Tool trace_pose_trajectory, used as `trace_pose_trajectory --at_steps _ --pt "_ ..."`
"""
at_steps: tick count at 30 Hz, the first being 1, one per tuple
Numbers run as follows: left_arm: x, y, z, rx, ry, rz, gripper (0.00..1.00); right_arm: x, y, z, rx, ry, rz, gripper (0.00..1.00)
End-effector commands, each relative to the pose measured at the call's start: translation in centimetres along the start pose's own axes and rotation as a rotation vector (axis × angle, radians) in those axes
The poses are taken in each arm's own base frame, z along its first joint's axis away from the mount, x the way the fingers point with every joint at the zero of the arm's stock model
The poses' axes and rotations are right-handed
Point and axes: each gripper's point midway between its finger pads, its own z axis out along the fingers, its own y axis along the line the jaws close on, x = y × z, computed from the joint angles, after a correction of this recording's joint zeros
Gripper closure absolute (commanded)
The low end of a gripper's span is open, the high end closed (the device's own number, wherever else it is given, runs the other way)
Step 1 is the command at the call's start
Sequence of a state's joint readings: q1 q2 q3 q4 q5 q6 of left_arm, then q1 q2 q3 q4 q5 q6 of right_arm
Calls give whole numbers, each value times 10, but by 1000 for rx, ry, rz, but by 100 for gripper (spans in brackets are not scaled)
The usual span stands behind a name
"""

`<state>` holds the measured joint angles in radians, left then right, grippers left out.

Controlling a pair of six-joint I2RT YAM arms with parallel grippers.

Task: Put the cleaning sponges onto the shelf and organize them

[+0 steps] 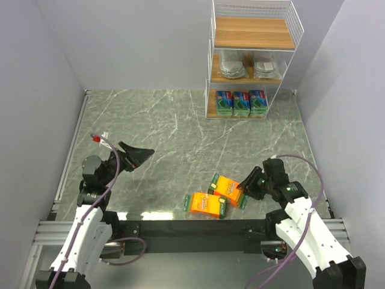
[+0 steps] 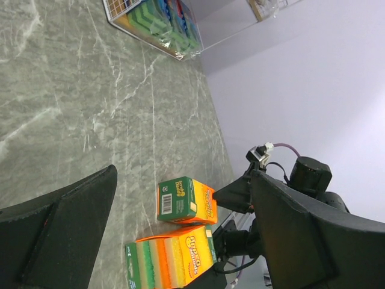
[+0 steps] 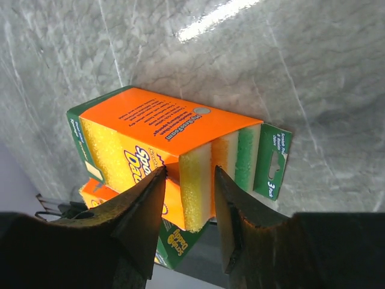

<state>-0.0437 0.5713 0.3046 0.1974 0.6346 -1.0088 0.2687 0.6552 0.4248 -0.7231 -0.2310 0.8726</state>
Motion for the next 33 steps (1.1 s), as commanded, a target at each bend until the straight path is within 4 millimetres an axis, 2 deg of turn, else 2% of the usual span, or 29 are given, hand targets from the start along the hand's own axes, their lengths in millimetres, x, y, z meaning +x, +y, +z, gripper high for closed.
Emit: trace_pose_trajectory --at_steps 1,7,14,17,20,24,33 --pt "0 -6 -2 29 -8 31 1 3 8 4 -53 16 -16 55" --pt "5 -1 -3 25 0 20 1 1 15 13 -99 4 26 55" --pt "5 -1 -3 23 -3 15 1 -34 57 11 -209 -101 70 55" --pt "5 0 -4 17 -4 19 0 -44 72 13 -250 -113 78 56" --pt "5 0 -6 9 -6 26 1 -42 77 22 -239 -75 68 56" --pt "5 2 -7 -8 -14 36 1 -39 76 22 -228 -59 4 57" --pt "4 1 -4 9 -6 22 0 -30 49 21 -123 -40 -201 56"
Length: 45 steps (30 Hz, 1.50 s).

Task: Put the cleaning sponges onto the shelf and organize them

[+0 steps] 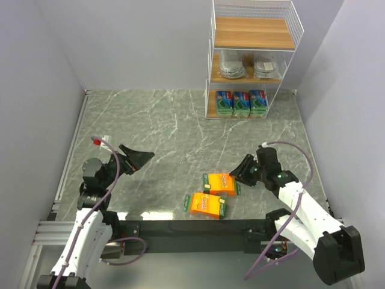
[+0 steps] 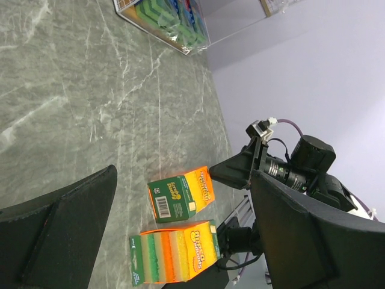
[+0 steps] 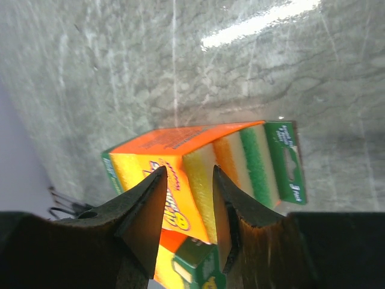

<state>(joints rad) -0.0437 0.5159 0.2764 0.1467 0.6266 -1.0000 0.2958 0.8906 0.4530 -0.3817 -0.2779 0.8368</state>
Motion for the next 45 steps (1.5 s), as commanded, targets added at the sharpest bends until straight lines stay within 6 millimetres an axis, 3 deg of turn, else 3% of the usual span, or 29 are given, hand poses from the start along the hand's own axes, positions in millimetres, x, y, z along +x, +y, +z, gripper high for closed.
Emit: trace_pose_trajectory --at_steps 1,10,18,27,30,36,45 --pt "-4 -7 2 30 -9 22 0 -1 -1 -5 21 3 -121 55" --pt "-6 -8 2 24 -14 23 0 20 1 2 0 67 -237 53" --pt "-7 -9 2 23 -10 24 1 25 8 9 -46 85 -243 56" --pt "-5 -6 2 21 -10 21 1 23 39 -15 -190 47 -255 56" --pt "-5 -7 2 21 -8 22 0 25 38 -16 -189 55 -270 55" --pt "-7 -8 2 21 -14 26 1 24 10 -10 -54 57 -274 47" --pt "-7 -9 3 25 -11 20 1 51 24 -3 -162 160 -293 50"
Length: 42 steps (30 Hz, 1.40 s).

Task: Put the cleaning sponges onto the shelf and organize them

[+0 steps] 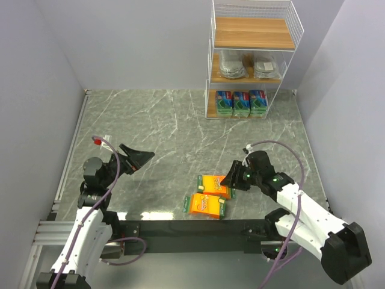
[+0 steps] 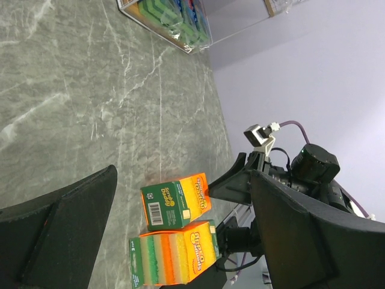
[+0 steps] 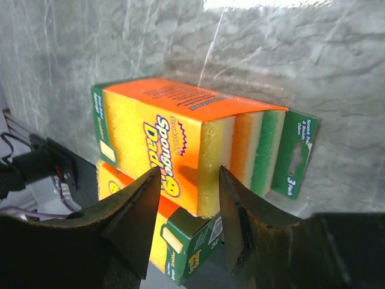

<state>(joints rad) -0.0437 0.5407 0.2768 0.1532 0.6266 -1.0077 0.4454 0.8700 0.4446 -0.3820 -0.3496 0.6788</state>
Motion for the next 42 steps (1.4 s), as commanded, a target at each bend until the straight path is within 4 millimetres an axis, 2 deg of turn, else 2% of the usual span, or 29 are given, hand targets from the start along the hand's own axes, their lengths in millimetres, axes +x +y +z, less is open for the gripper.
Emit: trace_pose_trajectory --at_steps 1,8,9,11,12,17,23,31,35,38,40,41,42 --pt "-8 -12 1 35 -20 38 1 7 7 7 -47 26 -24 50" --pt "-6 -10 1 33 -18 33 1 7 -12 17 52 23 7 55" --pt "-7 -10 1 32 -19 33 1 6 -13 19 57 17 11 68" --pt "-7 -11 1 34 -17 33 0 5 -12 22 49 9 29 85" --pt "-7 -12 0 35 -18 40 0 3 -9 22 41 5 31 100" --pt "-8 -13 -2 24 -24 51 1 -10 2 14 23 -39 26 100" --pt "-7 -14 -2 30 -22 46 1 -30 36 -8 -66 -98 28 100" --pt "-10 -19 -4 33 -26 60 1 -86 94 -47 -224 -230 46 100" --pt "-11 -21 -7 29 -37 69 1 -106 107 -57 -283 -253 76 100" --pt "-11 -22 -8 33 -40 73 1 -133 127 -80 -379 -312 100 100" --pt "-10 -21 -7 36 -36 62 1 -155 148 -102 -452 -370 104 100" --pt "-9 -22 -6 43 -33 60 1 -168 152 -112 -464 -406 115 100" --pt "-10 -22 -6 43 -31 56 1 -180 165 -127 -498 -439 105 100"
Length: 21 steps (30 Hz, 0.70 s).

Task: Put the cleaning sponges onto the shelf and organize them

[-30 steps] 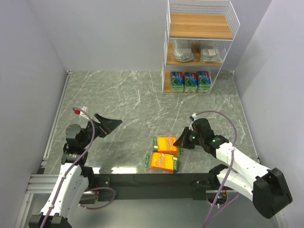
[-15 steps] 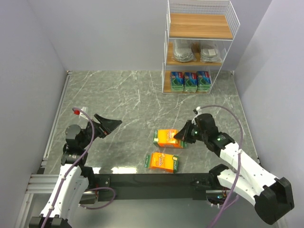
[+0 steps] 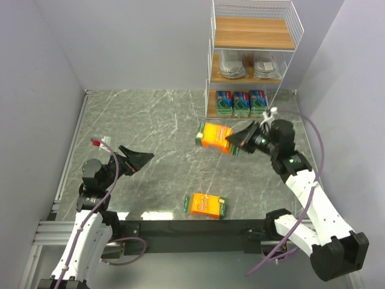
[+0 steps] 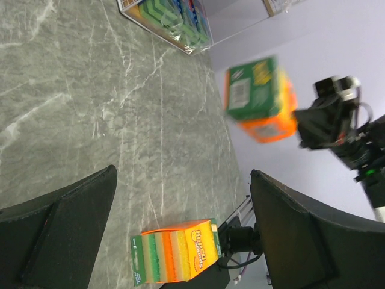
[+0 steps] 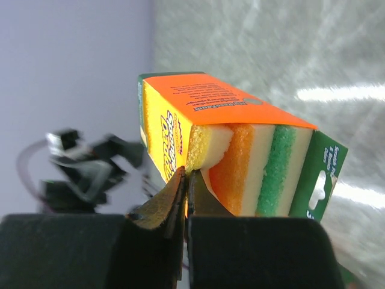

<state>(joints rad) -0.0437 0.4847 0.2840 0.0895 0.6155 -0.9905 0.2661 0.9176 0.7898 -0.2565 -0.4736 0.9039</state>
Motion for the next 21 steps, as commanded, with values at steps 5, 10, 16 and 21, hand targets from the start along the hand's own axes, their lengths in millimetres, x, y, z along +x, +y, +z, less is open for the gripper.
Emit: trace_pose_trajectory --at_steps 5,10,16,21 --pt "-13 -26 -1 63 -23 48 0 -102 118 -34 -272 -246 7 100" --pt "-14 -30 -4 61 -27 70 1 -169 144 -62 -347 -436 87 100" --pt "-16 -34 -5 65 -25 79 1 -230 169 -89 -407 -670 150 100" --pt "-21 -41 -6 67 -29 100 1 -281 170 -93 -377 -795 208 100"
